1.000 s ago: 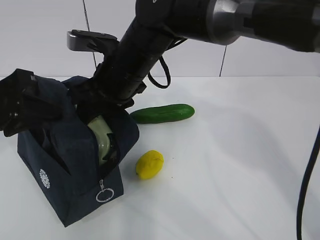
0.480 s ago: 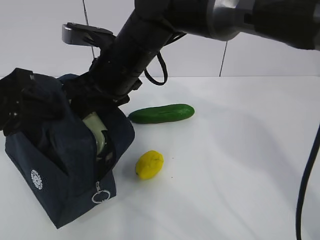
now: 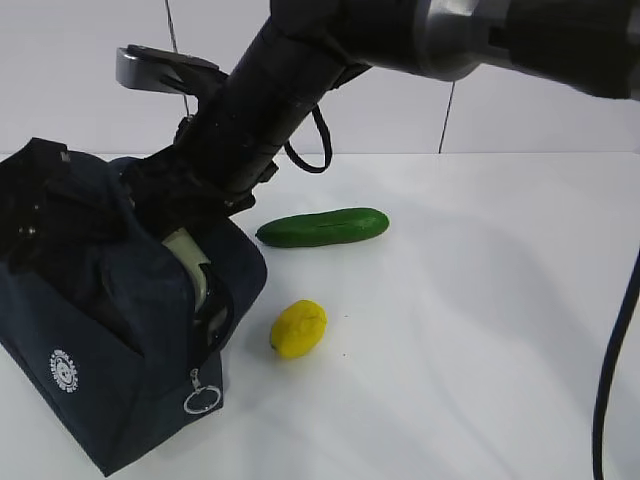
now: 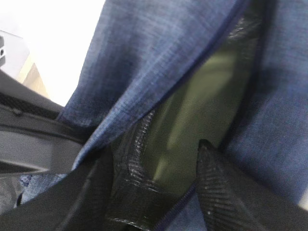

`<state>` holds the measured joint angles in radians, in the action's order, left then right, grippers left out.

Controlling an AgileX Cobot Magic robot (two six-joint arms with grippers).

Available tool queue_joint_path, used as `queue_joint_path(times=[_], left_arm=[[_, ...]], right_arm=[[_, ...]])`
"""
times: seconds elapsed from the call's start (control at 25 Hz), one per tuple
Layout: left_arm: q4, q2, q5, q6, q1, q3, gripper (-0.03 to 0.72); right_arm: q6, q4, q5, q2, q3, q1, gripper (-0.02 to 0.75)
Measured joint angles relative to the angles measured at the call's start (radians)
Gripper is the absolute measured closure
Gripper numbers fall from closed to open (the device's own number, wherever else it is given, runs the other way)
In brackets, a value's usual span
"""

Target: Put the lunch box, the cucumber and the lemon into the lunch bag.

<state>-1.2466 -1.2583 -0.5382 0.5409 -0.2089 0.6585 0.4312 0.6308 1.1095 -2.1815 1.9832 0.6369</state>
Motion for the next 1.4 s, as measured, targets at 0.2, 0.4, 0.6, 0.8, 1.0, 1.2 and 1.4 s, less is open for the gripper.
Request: queue_joint_path(times=[0.2,0.4,0.6,0.8,1.0,1.2,1.4], left_arm=[[0.000,0.000,-0.004,0.000,0.000,0.000,0.691],[0.012,0.003,0.002,0.000,0.000,0.000,0.691],[0.049,0.006,0.005,-0.004,0.000,0.000,0.691],[0.088,0.006,0.005,-0.010,0.027,0.000,0.691],[0.111,0.006,-0.023,-0.013,0.075,0.000,0.691],[0.120,0.006,-0.041,-0.015,0.095,0.000,0.691],[0.120,0.006,-0.043,-0.015,0.096,0.000,0.691]], right_arm=[[0.017,0.022,0.025,0.000,0.006,0.000,0.309],[0.024,0.028,0.039,0.000,0.008,0.000,0.309],[0.035,0.023,0.072,0.000,0.028,0.000,0.309],[0.039,0.008,0.113,0.000,0.120,0.002,0.309],[0.043,-0.119,0.121,0.002,0.225,0.006,0.309],[0.045,-0.323,0.131,0.004,0.276,0.006,0.309],[0.054,-0.586,0.137,0.004,0.279,0.006,0.309]])
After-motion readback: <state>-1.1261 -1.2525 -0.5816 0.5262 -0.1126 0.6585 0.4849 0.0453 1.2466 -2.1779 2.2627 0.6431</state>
